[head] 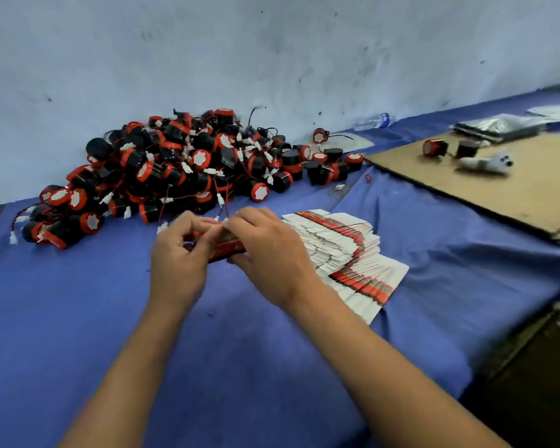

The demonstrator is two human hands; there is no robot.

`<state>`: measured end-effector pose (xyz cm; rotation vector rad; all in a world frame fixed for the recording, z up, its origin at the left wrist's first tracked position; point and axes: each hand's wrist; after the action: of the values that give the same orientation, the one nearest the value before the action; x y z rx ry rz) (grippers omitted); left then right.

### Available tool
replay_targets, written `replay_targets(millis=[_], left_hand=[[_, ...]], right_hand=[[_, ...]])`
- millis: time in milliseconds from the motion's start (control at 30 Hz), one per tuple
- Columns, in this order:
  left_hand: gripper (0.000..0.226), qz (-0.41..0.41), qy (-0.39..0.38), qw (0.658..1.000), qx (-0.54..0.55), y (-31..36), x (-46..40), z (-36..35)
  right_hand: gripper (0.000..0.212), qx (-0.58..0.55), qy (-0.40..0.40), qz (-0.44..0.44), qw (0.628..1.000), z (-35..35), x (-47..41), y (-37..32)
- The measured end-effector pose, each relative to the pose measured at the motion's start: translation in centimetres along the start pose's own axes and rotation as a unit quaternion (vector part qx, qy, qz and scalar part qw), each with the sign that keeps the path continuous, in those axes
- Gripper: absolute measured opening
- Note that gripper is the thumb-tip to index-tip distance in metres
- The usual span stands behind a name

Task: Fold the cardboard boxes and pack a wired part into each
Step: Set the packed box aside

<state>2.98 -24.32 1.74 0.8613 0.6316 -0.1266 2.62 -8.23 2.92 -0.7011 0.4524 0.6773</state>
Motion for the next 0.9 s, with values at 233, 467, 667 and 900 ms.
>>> replay_targets(millis=[233, 467, 667, 900], left_hand=[[0.017, -0.139, -0.081, 0.964, 0.212, 19.7, -1.5, -12.2], [0.008, -0.256, -0.346, 0.892, 0.138, 33.2, 4.7, -23.3], [0.040, -0.235, -0.416, 0.866, 0.145, 33.5, 4.5, -24.1], [0.047, -0.108, -0.240, 0.960, 0.093, 24.5, 1.4, -22.0]], right_hand=[[0.051, 0.098, 0.161, -0.214, 0.958, 21.9, 7.1, 1.2], [0.049, 0.173, 0.110, -0.557, 0.805, 32.6, 16.7, 3.5], [0.068, 0.144, 0.172, -0.574, 0.787, 32.7, 16.6, 3.6], [0.040, 0.115, 0.207, -0.436, 0.868, 25.4, 10.8, 3.1]])
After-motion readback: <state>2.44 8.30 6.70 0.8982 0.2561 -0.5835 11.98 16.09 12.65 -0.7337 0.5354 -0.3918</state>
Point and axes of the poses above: each hand's wrist, its own x-axis away from the middle knuckle, its own z-axis out of the back of the hand, y = z × x, and after that the axes turned 13 degrees about -x, right-handed
